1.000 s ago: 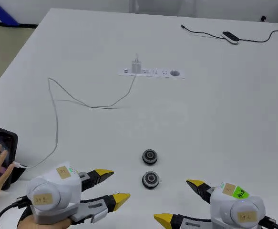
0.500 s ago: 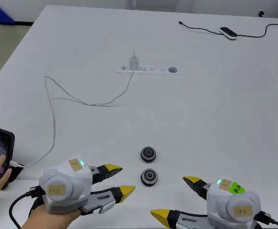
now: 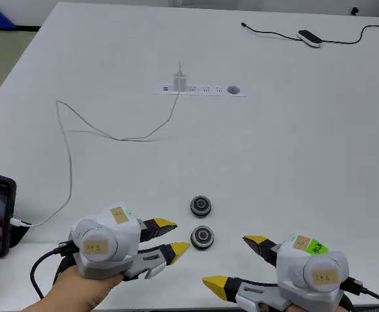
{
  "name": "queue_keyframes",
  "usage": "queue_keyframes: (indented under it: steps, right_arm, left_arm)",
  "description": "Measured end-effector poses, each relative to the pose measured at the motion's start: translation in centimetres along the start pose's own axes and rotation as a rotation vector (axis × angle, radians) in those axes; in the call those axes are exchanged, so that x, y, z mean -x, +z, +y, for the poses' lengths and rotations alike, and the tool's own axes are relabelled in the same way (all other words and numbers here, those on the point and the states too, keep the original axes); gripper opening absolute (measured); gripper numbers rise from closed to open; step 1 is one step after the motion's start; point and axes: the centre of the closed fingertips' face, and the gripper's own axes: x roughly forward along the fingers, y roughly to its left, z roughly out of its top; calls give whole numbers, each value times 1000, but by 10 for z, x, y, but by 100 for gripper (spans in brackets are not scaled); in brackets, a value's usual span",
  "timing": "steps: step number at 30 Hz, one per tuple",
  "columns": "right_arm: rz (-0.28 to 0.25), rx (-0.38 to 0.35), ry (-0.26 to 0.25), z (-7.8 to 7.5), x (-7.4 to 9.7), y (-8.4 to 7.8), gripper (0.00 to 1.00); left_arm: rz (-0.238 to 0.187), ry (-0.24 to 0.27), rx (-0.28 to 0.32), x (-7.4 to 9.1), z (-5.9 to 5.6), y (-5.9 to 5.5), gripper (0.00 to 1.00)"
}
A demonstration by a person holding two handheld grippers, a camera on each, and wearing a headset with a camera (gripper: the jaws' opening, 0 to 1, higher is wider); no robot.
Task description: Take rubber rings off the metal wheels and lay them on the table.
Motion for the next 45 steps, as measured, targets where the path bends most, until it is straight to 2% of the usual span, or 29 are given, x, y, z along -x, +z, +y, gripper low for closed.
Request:
queue_keyframes:
  steps: [12,21,27,36,45]
  right_arm:
    - [-1,-15,1,-2,-4,0,69]
    - [-4,-21,2,-4,-7,2,68]
    - [-1,-30,3,-4,-7,0,68]
    - [2,-42,5,-4,-8,-4,68]
    - [-6,-56,5,-6,-10,-1,67]
  left_arm:
    - [21,-25,-29,-17,-4,5,20]
    - [48,-31,-40,-25,-4,1,19]
    - [77,-31,-59,-33,-5,-4,17]
    - [100,-39,-82,-44,-6,-4,15]
    - [137,-45,-115,-51,-4,-10,14]
